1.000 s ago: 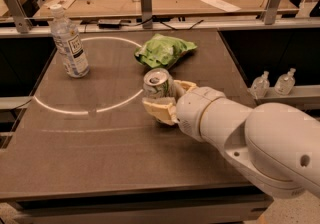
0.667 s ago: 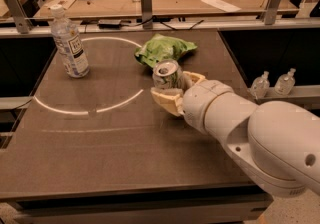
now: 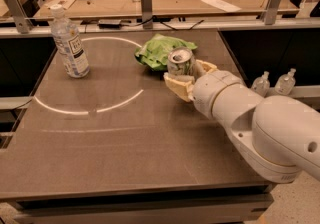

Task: Move 7up can near green rice chip bag

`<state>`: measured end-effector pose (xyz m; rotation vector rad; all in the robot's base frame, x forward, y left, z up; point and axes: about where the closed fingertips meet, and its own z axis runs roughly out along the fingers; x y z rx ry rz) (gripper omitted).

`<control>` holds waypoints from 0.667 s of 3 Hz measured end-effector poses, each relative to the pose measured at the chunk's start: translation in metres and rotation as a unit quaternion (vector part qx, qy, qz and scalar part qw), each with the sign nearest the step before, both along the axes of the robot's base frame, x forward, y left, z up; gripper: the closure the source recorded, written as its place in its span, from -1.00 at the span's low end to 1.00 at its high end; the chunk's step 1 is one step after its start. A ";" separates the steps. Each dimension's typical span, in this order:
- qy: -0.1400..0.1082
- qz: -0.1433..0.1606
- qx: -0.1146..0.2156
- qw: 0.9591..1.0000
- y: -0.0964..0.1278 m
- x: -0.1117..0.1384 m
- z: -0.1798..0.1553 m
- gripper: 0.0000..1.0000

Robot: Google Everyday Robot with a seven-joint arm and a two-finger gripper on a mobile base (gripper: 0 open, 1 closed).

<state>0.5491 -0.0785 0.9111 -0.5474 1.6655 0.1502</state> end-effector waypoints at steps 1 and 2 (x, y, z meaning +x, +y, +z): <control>-0.013 -0.003 0.022 1.000 -0.014 0.020 -0.008 1.00; -0.014 0.008 0.032 0.999 -0.019 0.037 -0.010 1.00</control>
Offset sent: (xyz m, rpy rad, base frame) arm 0.0660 -0.0497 -0.0279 0.0685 -0.0004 0.0172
